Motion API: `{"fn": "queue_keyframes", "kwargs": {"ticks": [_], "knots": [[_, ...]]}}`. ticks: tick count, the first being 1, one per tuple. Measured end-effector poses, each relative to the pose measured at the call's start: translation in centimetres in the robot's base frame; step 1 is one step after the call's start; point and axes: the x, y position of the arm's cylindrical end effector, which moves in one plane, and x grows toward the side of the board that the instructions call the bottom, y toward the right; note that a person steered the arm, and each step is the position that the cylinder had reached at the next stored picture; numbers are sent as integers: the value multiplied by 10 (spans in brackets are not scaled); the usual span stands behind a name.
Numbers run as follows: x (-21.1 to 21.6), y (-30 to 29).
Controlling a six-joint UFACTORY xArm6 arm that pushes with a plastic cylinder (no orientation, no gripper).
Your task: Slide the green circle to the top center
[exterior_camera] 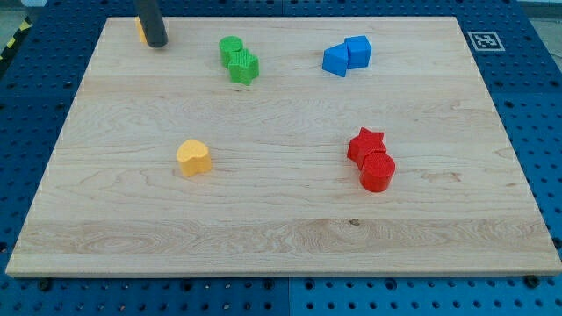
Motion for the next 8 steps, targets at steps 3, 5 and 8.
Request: {"fn": "queue_keyframes", "kwargs": {"ticks": [3, 5, 8], "knots": [[113, 79], [117, 80], [87, 101]]}}
